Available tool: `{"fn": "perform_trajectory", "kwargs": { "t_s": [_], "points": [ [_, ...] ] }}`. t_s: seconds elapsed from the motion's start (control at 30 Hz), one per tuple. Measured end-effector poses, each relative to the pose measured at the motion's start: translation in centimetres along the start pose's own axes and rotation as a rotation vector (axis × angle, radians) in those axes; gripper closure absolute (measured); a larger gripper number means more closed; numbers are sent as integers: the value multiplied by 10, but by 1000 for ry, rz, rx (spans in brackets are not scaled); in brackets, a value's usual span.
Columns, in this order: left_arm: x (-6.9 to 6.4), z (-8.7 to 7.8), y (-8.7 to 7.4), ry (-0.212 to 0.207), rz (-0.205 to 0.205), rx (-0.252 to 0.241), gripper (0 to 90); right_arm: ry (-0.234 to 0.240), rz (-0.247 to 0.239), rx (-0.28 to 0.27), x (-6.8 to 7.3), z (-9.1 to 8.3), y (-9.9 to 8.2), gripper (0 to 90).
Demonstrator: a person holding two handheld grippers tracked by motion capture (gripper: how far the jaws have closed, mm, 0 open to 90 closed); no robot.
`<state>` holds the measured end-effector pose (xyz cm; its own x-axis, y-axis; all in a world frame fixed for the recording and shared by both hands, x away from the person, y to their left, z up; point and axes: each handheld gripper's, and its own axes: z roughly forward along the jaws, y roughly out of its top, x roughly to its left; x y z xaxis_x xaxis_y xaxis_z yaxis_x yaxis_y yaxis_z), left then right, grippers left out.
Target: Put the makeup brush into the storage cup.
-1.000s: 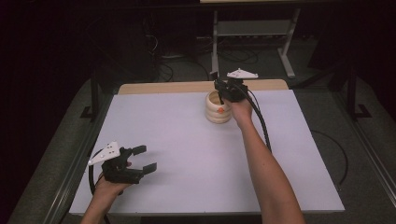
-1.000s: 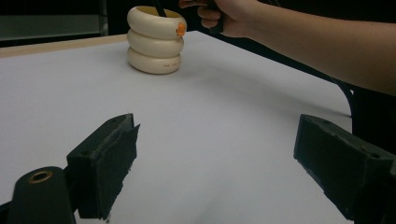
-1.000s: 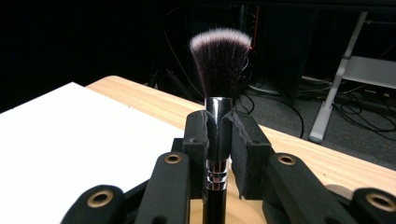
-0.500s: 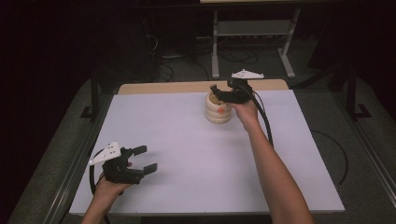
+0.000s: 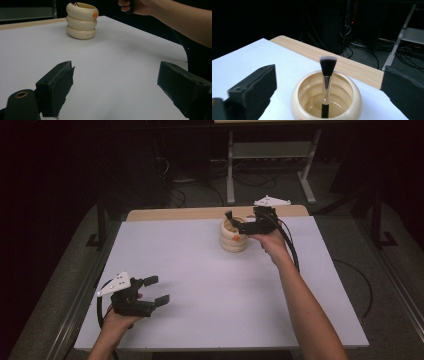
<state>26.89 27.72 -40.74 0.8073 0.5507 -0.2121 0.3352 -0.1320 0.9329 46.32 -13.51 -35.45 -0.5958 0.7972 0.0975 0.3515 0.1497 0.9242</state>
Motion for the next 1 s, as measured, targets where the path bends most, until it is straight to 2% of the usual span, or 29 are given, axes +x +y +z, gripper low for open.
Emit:
{"fn": "perform_trajectory", "kwargs": {
  "t_s": [0.43, 0.7, 1.0],
  "points": [
    [0, 2, 1, 0, 14, 9, 127, 10, -21, 19, -3, -19, -9, 0],
    [-1, 2, 1, -3, 9, -2, 127, 22, -18, 12, -1, -29, -15, 0],
    [-1, 2, 1, -3, 20, 5, 127, 29, -40, -5, 3, -42, -19, 0]
  ]
}}
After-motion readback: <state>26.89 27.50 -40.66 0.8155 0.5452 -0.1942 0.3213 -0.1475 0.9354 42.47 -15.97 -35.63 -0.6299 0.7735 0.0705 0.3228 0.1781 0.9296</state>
